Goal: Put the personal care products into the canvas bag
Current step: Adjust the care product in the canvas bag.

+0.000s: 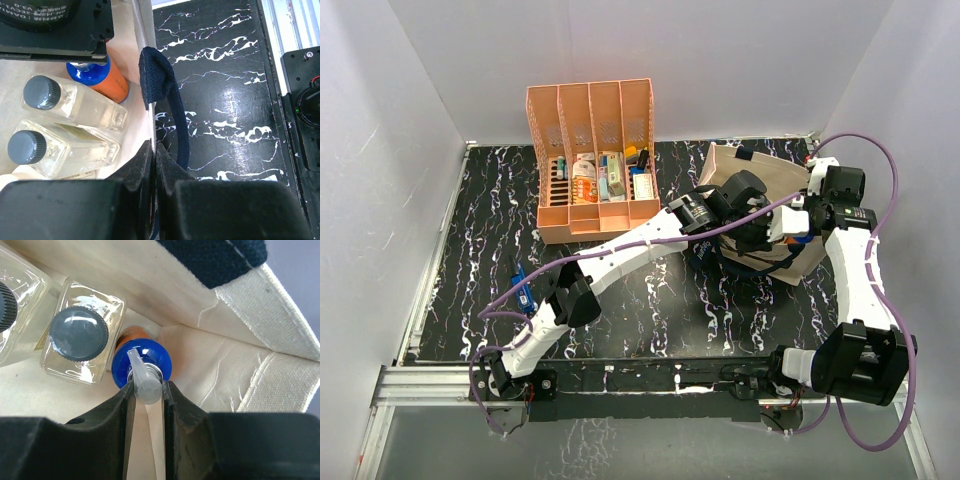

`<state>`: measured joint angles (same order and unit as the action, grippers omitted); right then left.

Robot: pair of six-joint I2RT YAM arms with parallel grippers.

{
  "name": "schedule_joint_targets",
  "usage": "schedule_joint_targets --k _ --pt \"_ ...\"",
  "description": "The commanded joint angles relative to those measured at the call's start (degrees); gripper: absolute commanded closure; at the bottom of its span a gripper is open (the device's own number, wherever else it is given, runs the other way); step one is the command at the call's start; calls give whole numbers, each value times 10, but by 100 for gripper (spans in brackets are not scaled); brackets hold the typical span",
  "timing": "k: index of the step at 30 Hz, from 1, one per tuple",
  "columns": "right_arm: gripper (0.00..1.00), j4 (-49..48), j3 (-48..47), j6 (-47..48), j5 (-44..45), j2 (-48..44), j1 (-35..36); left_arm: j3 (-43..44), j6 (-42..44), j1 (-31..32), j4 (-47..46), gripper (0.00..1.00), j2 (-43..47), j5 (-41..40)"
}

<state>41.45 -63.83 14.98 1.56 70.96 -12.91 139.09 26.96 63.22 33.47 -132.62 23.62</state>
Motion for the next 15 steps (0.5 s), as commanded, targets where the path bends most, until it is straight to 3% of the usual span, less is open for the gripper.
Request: schedule_joint_targets --k 1,12,15 --pt "71 -7 -15 10 14 -4 -5 26 -8 14 -30 100 59 53" --pt "50 -7 -88 13 -5 7 -5 26 -8 13 -31 100 59 52" --pt "38 -5 -118 18 -27 11 -5 31 -10 13 -37 100 59 46"
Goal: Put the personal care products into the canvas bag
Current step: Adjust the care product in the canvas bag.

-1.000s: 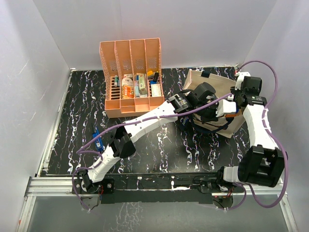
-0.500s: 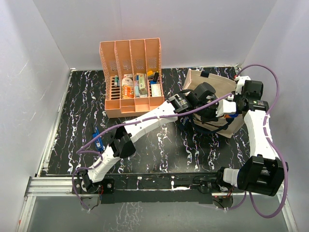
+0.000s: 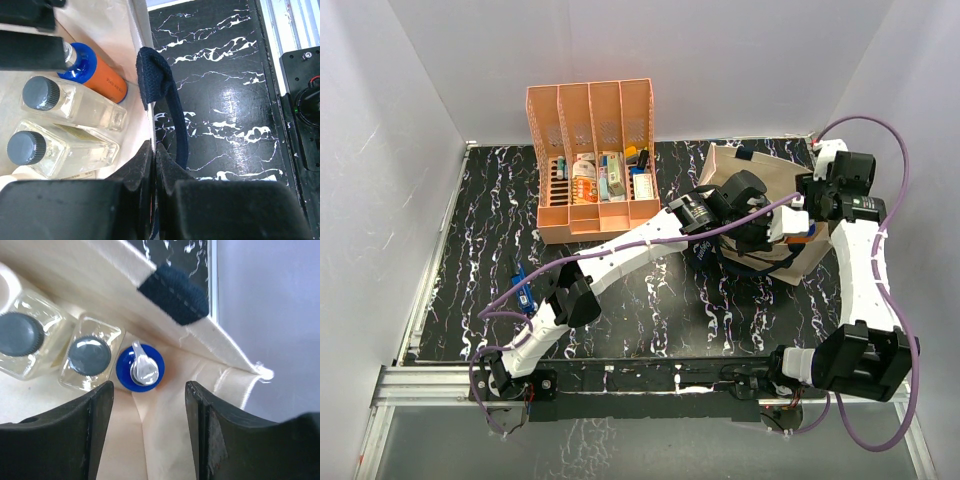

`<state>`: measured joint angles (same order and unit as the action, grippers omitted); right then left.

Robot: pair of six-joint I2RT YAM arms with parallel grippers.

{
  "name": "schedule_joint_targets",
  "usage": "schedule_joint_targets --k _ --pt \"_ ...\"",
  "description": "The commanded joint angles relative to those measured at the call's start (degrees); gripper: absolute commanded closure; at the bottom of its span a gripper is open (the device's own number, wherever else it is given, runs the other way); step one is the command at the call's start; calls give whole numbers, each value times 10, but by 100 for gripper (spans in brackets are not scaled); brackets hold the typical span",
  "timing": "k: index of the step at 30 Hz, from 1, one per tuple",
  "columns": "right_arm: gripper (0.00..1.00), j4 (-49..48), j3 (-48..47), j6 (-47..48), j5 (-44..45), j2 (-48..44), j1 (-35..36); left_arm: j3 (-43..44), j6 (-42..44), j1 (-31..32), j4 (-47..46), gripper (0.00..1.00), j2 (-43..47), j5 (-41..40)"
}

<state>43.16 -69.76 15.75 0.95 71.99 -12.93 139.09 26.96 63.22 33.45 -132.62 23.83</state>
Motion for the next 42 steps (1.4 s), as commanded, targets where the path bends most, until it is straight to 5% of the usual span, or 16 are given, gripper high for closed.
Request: schedule_joint_targets --k 1,8,16,19,23,26,33,37,42 --pt "36 -20 -71 12 -34 0 -5 34 -12 13 -40 100 59 40" --pt "35 30 -163 -22 -134 5 -5 46 -18 13 -58 100 56 16" --pt "33 34 -199 -43 -142 -7 -5 44 -35 13 -100 98 70 -53" --pt "32 33 -199 -54 -142 -16 -5 43 -32 14 -110 81 77 -72" --pt "31 33 -197 -69 -143 -27 -5 43 -6 14 -115 43 92 -103" --pt "28 35 -204 -74 -147 -32 -5 34 15 13 -120 27 111 -153" --pt "13 60 -245 -98 -147 -17 -5 -91 28 -3 -134 3 202 -354" --pt "2 77 -278 -98 -152 -2 -5 -169 -1 -55 -157 3 254 -427" --pt "1 53 -287 -106 -136 -17 -5 -183 -81 -168 -127 3 296 -436"
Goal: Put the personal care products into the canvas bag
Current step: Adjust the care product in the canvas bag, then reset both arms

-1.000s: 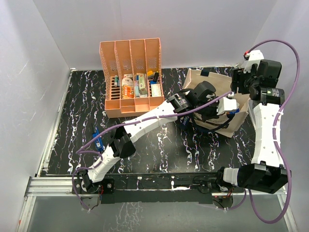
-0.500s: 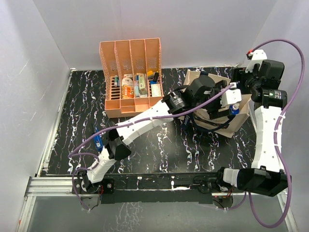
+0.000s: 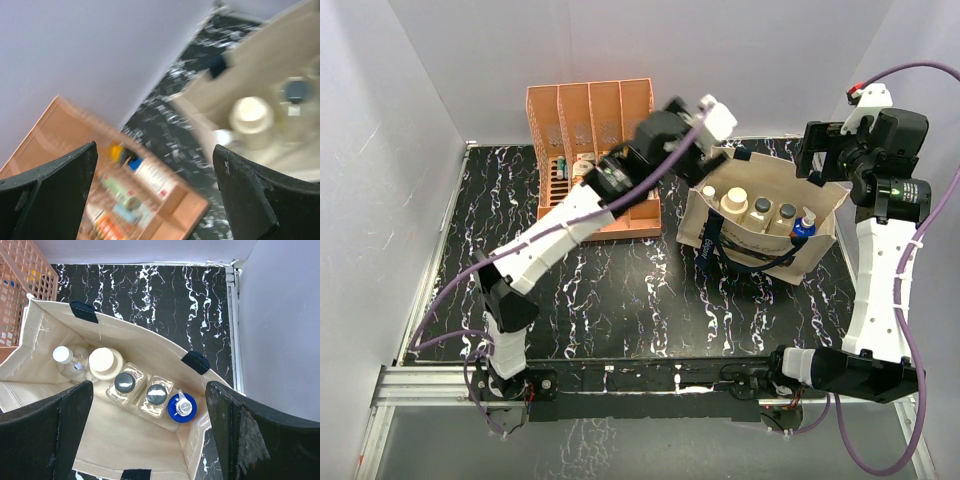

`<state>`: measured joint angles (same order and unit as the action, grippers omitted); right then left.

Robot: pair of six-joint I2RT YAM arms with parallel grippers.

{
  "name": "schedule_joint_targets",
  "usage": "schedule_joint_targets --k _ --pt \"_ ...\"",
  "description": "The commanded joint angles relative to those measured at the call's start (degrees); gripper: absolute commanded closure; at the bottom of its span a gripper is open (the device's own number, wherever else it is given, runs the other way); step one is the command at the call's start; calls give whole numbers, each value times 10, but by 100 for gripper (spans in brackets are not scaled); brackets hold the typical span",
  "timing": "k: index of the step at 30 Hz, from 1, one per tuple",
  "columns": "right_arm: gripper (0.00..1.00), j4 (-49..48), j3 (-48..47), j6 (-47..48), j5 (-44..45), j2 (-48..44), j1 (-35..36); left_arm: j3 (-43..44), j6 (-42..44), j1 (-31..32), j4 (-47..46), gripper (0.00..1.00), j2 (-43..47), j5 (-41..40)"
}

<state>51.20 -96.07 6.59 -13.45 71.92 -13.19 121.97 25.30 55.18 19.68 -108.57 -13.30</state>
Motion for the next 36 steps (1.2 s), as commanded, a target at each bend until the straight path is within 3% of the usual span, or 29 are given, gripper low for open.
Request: schedule_joint_targets --k 1,5,9,17,26,36 --pt "2 -45 -19 -15 9 -26 -3 -21 -69 -108 14 3 66 -67" --pt "2 -120 28 -18 -8 -84 -3 -57 -92 -185 27 3 109 -58" --pt "2 -184 93 -38 -8 -136 -3 -76 -140 -285 60 3 153 19" --pt "2 -183 88 -48 -5 -114 -3 -127 -141 -412 48 3 201 52" --pt "2 -171 67 7 -3 -98 -3 -157 -139 -451 20 3 233 90" --pt "2 -212 116 19 26 -121 -3 -265 -153 -459 26 3 311 138"
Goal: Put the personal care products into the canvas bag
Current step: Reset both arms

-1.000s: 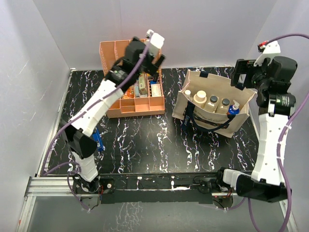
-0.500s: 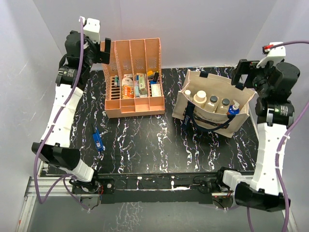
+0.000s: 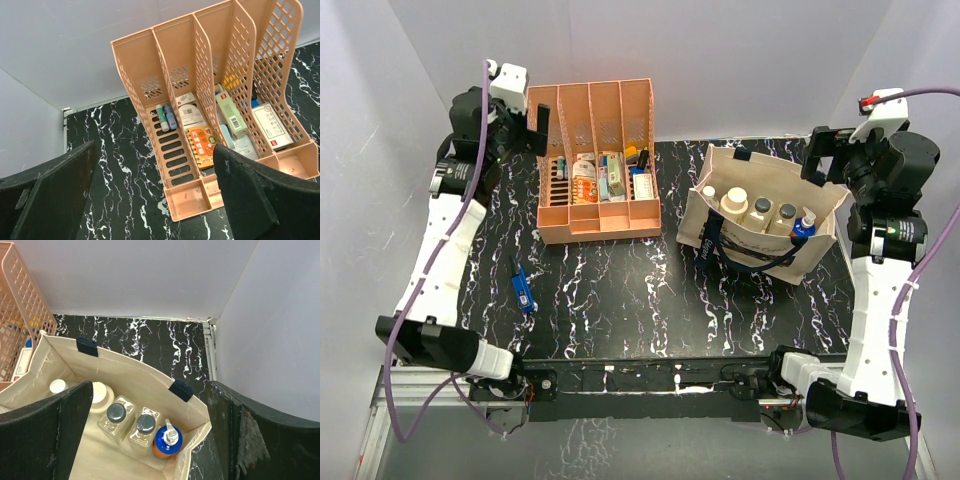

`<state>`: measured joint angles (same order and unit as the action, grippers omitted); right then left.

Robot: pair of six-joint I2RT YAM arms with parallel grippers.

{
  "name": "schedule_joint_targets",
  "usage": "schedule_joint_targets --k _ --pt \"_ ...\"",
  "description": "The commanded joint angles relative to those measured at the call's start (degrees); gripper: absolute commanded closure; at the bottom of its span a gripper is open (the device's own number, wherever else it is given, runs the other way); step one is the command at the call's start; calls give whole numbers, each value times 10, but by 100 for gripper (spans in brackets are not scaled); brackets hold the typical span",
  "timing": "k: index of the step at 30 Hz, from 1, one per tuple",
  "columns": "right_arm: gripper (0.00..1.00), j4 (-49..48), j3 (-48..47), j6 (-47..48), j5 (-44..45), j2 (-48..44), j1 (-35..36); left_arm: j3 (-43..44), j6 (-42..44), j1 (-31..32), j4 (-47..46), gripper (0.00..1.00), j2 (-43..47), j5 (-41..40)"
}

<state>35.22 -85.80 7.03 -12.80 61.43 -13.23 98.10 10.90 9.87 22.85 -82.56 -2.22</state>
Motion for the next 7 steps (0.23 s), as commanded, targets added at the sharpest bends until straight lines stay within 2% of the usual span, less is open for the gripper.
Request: schedule_joint_targets --k 1,7 --pt "2 -54 15 16 23 -16 -2 -33 -12 -8 -5 3 57 31" --pt "2 -61 22 29 29 -17 -2 -35 -25 -23 -6 3 62 44"
